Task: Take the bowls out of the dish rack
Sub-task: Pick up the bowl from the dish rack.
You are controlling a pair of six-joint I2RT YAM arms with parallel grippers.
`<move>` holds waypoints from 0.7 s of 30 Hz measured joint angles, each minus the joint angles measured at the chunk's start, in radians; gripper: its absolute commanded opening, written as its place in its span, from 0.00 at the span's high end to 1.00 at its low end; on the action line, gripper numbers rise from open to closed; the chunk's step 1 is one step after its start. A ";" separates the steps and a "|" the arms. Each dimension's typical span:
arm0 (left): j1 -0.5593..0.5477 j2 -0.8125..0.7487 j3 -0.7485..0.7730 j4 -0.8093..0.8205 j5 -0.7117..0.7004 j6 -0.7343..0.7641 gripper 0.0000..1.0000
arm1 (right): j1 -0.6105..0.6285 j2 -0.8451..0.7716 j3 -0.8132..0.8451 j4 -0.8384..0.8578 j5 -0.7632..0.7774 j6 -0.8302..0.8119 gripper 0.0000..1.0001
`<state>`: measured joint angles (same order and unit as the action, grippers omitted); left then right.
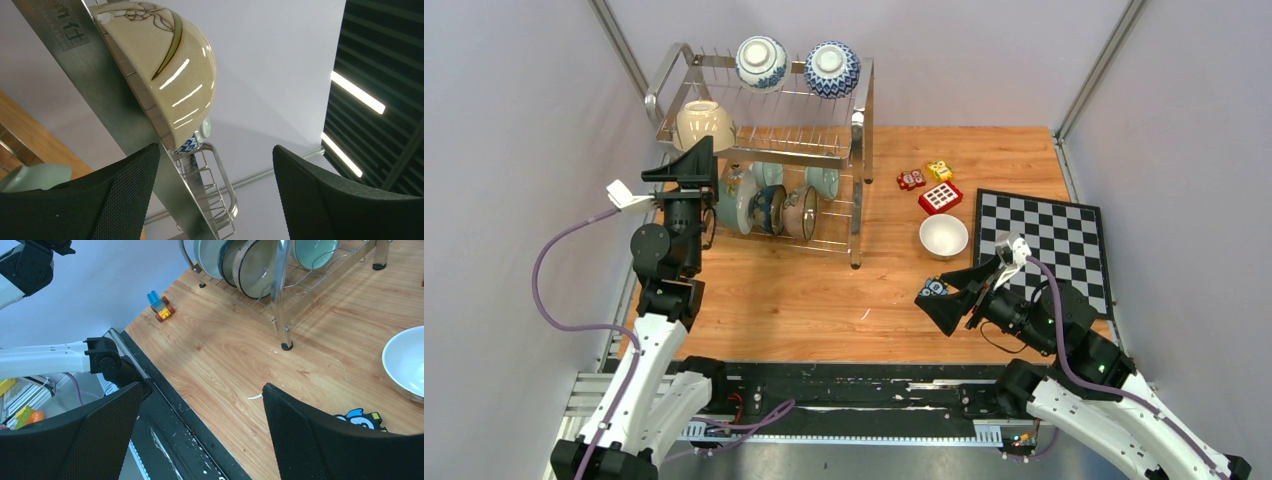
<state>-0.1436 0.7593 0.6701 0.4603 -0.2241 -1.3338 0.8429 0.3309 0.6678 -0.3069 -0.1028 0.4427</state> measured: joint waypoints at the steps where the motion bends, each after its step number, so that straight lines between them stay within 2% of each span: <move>1: 0.001 0.000 -0.002 0.008 0.000 0.003 0.14 | 0.000 0.000 0.000 0.000 0.000 0.000 0.06; 8: 0.008 0.000 -0.003 0.040 -0.001 0.023 0.14 | 0.000 0.000 0.000 0.000 0.003 0.000 0.06; 21: 0.012 -0.007 -0.029 0.069 -0.023 0.030 0.21 | 0.000 -0.002 0.000 -0.001 0.010 0.000 0.06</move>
<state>-0.1314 0.7521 0.6407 0.5289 -0.2474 -1.3041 0.8429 0.3294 0.6678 -0.3077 -0.0925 0.4427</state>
